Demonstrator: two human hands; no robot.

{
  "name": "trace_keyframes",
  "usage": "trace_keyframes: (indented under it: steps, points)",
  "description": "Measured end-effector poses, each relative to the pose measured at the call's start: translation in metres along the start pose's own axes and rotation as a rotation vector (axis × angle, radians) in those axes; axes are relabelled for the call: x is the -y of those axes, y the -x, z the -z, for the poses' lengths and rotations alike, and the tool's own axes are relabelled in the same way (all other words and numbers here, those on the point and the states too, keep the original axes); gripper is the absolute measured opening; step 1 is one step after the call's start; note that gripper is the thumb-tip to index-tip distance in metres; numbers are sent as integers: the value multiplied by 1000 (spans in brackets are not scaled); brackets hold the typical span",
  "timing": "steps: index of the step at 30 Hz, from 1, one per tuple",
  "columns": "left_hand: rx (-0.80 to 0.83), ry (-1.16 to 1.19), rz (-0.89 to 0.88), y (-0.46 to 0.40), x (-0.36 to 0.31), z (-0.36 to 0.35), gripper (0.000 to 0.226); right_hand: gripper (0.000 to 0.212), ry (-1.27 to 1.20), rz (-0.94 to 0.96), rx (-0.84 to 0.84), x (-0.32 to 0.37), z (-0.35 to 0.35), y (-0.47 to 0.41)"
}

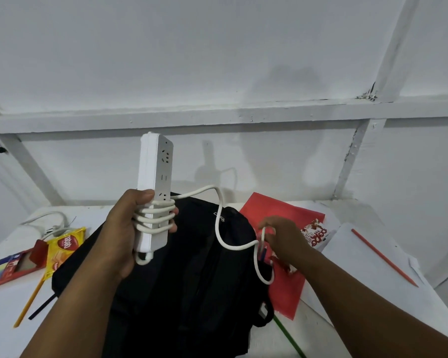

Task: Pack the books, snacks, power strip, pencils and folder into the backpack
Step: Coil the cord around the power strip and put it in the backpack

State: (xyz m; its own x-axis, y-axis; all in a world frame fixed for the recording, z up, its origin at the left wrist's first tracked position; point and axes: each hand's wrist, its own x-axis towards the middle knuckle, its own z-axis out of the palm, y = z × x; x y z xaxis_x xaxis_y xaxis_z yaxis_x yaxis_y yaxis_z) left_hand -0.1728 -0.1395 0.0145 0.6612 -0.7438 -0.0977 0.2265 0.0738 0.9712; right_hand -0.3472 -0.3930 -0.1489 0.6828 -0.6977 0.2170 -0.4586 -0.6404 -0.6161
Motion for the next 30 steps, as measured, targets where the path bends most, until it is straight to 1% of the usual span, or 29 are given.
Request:
trace_keyframes:
  steps: [4,7,10,14,18,20,23,25,26,27,29,30]
  points:
    - [-24,43,-53,-1,-9,9,61,18,-142,-22,-93,24,21,-7]
    - [-28,56,-72,-2,-12,16,54,14,-195,-25,-158,48,37,-15]
    - [-18,58,-71,-4,-12,24,53,17,-238,-25,-161,71,46,-23]
    - [-8,51,-35,-6,-7,31,52,26,-224,-84,-151,99,58,-34]
    - [27,50,40,-11,4,36,50,27,-350,-191,-146,124,67,-35]
    - [49,63,82,-14,12,36,53,25,-387,-230,-187,138,66,-33]
    - [70,49,118,-19,25,38,58,24,-429,-254,-313,155,71,-31]
    - [53,15,138,-25,34,44,60,25,-440,-267,-381,160,80,-29]
    - [39,-22,143,-29,37,47,58,25,-437,-271,-396,163,84,-26]
    - [29,-58,142,-33,41,50,50,24,-431,-273,-401,165,87,-24]
    - [-10,-125,135,-44,55,59,24,25,-412,-267,-406,170,87,-18]
    - [-57,-207,132,-48,66,64,23,25,-403,-262,-414,174,86,-17]
